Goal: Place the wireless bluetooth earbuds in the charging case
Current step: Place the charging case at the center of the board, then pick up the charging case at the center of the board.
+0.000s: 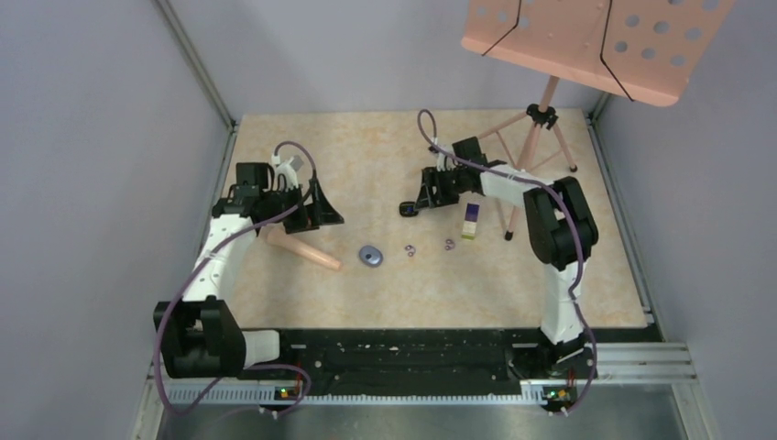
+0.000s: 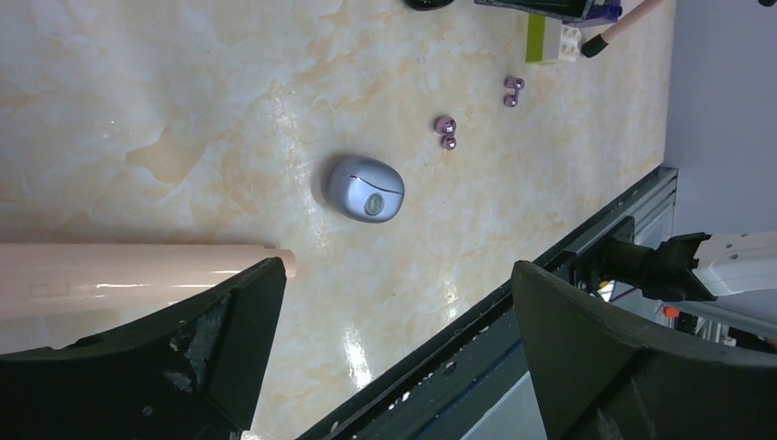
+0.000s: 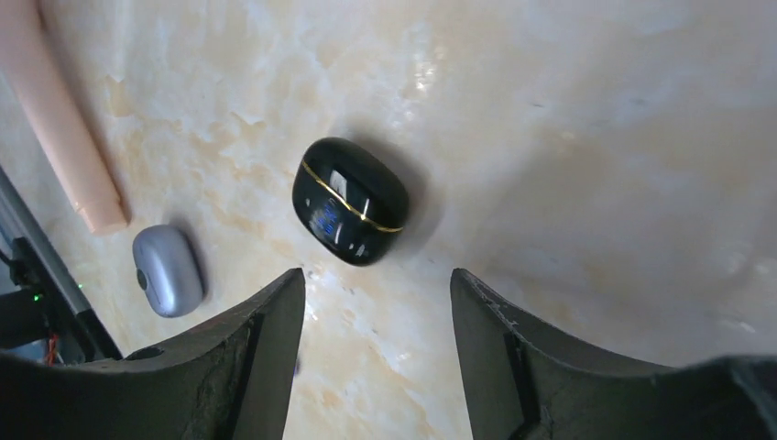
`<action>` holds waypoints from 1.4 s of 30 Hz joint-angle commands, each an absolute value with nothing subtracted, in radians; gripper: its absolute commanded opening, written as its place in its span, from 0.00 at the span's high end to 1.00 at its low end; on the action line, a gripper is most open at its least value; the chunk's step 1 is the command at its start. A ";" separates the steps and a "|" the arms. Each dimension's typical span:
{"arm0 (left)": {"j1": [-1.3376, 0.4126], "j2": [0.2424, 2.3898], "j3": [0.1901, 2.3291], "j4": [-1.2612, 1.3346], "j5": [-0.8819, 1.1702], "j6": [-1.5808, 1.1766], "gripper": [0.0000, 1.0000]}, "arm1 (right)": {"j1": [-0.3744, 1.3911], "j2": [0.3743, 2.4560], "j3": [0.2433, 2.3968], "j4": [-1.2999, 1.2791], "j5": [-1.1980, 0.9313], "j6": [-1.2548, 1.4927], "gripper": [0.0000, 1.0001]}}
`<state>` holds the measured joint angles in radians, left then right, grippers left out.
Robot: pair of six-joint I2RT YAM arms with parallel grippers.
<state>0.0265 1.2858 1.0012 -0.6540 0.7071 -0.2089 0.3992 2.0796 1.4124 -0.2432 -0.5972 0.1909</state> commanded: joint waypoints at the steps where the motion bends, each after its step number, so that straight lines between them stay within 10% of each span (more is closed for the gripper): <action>1: 0.040 1.244 0.969 -0.584 0.734 -0.247 0.01 | 0.347 1.924 1.411 -0.287 -0.498 0.155 0.41; 32: 0.328 1.093 0.820 -0.539 0.622 -0.599 0.17 | 0.940 1.959 1.386 -0.331 -0.116 0.041 0.31; 42: 0.345 1.067 0.792 -0.548 0.622 -0.619 0.18 | 0.946 2.045 1.437 -0.313 -0.130 0.011 0.51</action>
